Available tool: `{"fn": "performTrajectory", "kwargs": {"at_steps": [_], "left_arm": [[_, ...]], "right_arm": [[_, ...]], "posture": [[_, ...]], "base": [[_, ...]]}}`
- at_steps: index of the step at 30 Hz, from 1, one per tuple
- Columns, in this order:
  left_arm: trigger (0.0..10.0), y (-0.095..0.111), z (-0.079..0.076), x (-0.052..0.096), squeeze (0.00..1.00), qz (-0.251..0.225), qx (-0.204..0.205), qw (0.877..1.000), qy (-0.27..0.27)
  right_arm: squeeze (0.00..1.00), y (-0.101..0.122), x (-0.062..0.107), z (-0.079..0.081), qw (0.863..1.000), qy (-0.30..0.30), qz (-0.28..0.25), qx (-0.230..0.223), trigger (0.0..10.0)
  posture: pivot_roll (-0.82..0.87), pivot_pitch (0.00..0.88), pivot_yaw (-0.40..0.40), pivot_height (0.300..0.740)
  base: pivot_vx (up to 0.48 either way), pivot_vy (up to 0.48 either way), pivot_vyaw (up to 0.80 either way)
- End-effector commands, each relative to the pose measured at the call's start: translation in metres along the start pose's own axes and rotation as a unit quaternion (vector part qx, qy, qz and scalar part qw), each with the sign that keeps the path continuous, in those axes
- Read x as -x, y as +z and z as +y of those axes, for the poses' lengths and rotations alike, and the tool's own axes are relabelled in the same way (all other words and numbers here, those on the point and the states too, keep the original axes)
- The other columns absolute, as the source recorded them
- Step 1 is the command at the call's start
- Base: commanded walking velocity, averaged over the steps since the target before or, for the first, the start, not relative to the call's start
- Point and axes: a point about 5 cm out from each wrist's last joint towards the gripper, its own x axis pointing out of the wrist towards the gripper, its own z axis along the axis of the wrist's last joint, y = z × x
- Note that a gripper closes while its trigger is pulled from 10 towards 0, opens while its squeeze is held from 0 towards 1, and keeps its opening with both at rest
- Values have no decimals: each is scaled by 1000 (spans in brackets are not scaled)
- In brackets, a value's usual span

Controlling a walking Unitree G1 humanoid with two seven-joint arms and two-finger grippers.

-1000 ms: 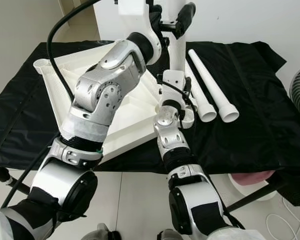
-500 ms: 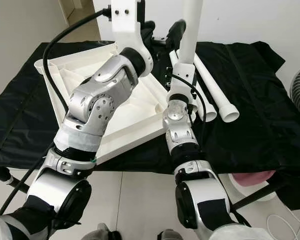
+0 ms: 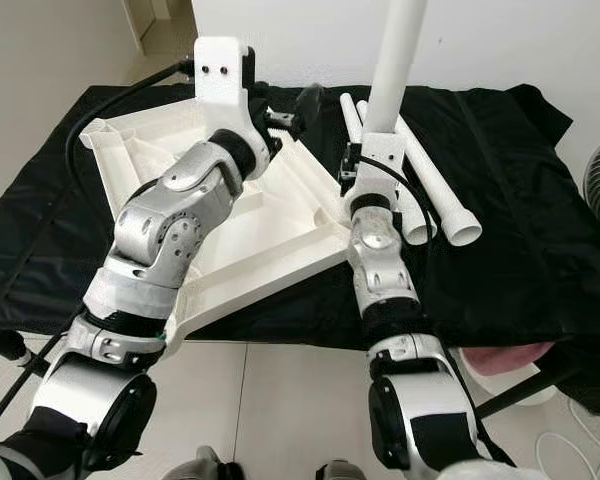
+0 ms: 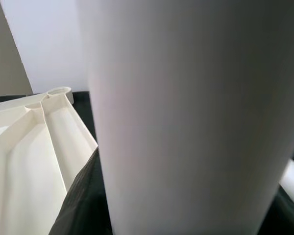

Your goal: Building children table

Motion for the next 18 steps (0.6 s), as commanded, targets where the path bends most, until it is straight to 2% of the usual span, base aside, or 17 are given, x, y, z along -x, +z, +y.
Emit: {"fn": "performTrajectory", "kwargs": {"at_steps": [1,6,8,12,16,18], "left_arm": [[10000,-6,-3,2,0,11,-11,998,-60],[10000,-19,9,7,0,33,-15,999,-34],[10000,-19,9,7,0,33,-15,999,-34],[10000,-29,16,12,0,48,-34,998,-22],[10000,-48,24,23,0,62,-65,996,-18],[10000,-48,24,23,0,62,-65,996,-18]], "right_arm": [[0,1,1,-1,1000,7,0,-15,10000],[0,-5,8,-12,1000,13,7,-1,10000],[0,-5,8,-12,1000,13,7,-1,10000],[0,-7,11,-20,1000,12,8,21,10000],[0,-6,13,-28,999,17,-1,43,10000],[0,-6,13,-28,999,17,-1,43,10000]], "posture": [[-146,0,70,740],[-150,2,74,740],[-150,2,74,740],[-152,6,73,740],[-156,16,74,740],[-156,16,74,740]], "base": [[0,0,0],[0,0,0],[0,0,0],[0,0,0],[0,0,0],[0,0,0]]}}
